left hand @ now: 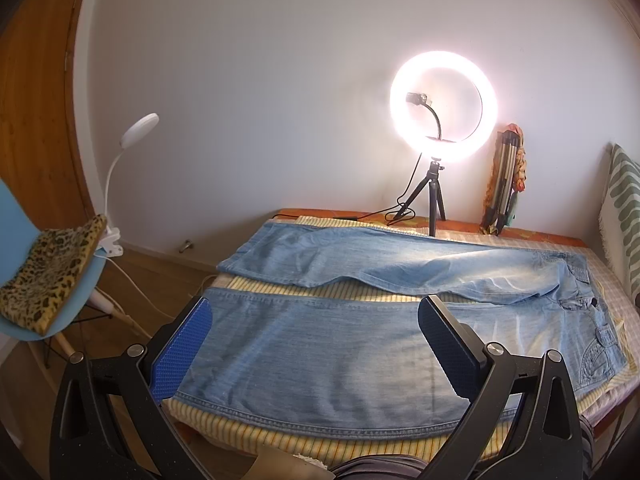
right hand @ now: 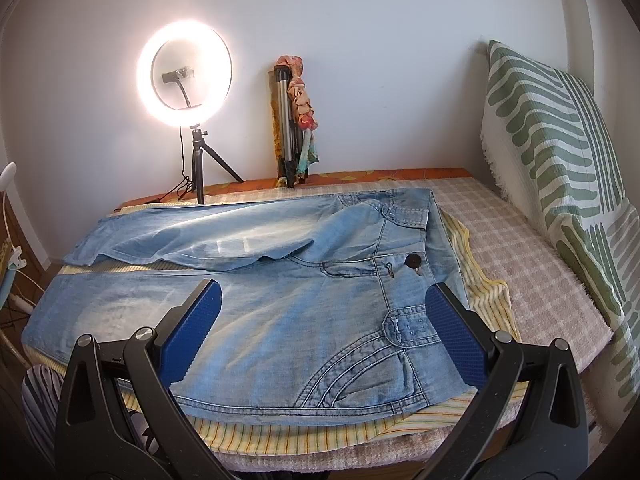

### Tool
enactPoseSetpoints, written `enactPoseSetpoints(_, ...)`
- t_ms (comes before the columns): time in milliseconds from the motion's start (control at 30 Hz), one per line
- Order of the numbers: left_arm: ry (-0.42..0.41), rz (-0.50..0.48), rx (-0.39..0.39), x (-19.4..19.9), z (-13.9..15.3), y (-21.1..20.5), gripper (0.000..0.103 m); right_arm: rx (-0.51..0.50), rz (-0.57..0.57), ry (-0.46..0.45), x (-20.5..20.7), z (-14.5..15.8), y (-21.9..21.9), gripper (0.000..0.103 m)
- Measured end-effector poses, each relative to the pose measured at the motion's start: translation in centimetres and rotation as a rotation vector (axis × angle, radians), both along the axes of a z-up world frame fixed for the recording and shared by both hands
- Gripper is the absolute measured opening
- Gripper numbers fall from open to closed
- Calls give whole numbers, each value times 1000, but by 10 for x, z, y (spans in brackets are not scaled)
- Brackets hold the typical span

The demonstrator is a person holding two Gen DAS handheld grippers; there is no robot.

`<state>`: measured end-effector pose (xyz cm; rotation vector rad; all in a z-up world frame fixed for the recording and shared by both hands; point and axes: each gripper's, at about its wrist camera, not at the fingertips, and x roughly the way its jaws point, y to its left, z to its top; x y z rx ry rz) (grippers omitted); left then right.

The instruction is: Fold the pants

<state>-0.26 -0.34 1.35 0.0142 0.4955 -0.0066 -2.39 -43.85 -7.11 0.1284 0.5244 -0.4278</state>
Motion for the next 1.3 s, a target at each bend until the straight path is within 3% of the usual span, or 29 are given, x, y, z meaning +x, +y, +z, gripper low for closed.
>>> enactPoseSetpoints(400, 2, 0, 40, 6, -1, 3, 102, -17, 11, 14, 10, -1, 1, 103)
enactPoseSetpoints(633, 34, 5, 94, 32, -4, 13, 102, -30, 100, 34, 38, 14, -3, 103)
enactPoseSetpoints(933, 121, -51, 120, 92, -17, 21, 102, 12, 261, 42, 129, 42, -8, 103)
enactPoseSetpoints(1067, 135, -74, 155, 117, -19, 19, 102, 79, 324, 73, 178, 42, -14, 103)
enactPoseSetpoints(1300, 175, -104, 160, 165, -22, 16, 102, 36, 417, 156, 268, 28, -11, 103)
